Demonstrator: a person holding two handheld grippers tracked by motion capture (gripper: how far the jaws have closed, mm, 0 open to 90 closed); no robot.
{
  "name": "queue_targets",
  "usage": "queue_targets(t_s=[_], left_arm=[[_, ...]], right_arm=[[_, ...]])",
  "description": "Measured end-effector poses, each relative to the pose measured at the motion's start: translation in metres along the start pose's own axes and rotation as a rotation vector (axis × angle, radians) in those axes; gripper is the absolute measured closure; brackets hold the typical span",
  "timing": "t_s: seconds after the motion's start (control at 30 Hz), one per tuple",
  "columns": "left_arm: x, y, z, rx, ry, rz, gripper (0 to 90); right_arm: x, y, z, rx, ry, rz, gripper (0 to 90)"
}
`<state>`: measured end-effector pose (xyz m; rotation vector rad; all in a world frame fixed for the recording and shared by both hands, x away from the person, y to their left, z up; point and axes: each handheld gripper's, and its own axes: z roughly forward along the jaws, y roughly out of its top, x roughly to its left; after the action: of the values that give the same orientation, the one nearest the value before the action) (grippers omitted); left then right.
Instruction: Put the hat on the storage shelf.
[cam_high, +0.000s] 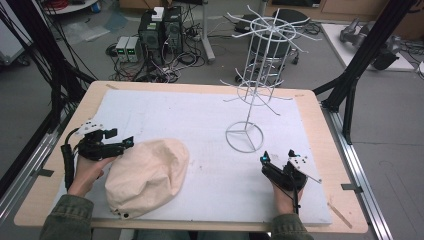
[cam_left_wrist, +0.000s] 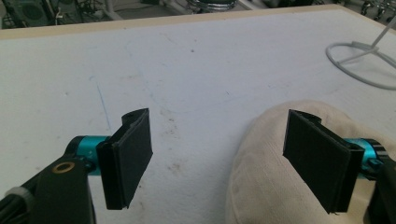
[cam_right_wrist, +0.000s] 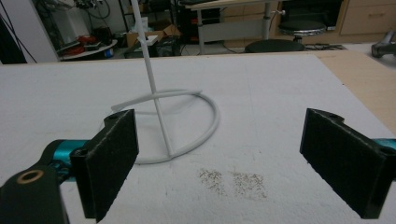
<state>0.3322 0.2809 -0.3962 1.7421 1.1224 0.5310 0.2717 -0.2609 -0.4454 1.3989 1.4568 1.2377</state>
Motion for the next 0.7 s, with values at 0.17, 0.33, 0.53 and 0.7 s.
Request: queue_targets(t_s=[0.17,0.33,0.53,0.7], left_arm=[[-0.002,0.008,0.010,0.045,-0.059,0.037,25.1],[-0.013,0.012,0.024,0.110,-0.090,0.098,25.2],[-0.022,0.010,0.040,0.192,-0.104,0.143,24.7],[-0.022,0.006,0.049,0.254,-0.108,0.162,24.7]], right_arm=[[-0.001,0.000,0.000,0.008,0.006,0.008,10.7],[-0.001,0.001,0.000,0.002,0.006,0.011,10.7],[-0.001,0.001,0.000,-0.001,0.010,0.005,10.7],[-0.001,0.001,0.000,-0.004,0.007,0.002,10.7]])
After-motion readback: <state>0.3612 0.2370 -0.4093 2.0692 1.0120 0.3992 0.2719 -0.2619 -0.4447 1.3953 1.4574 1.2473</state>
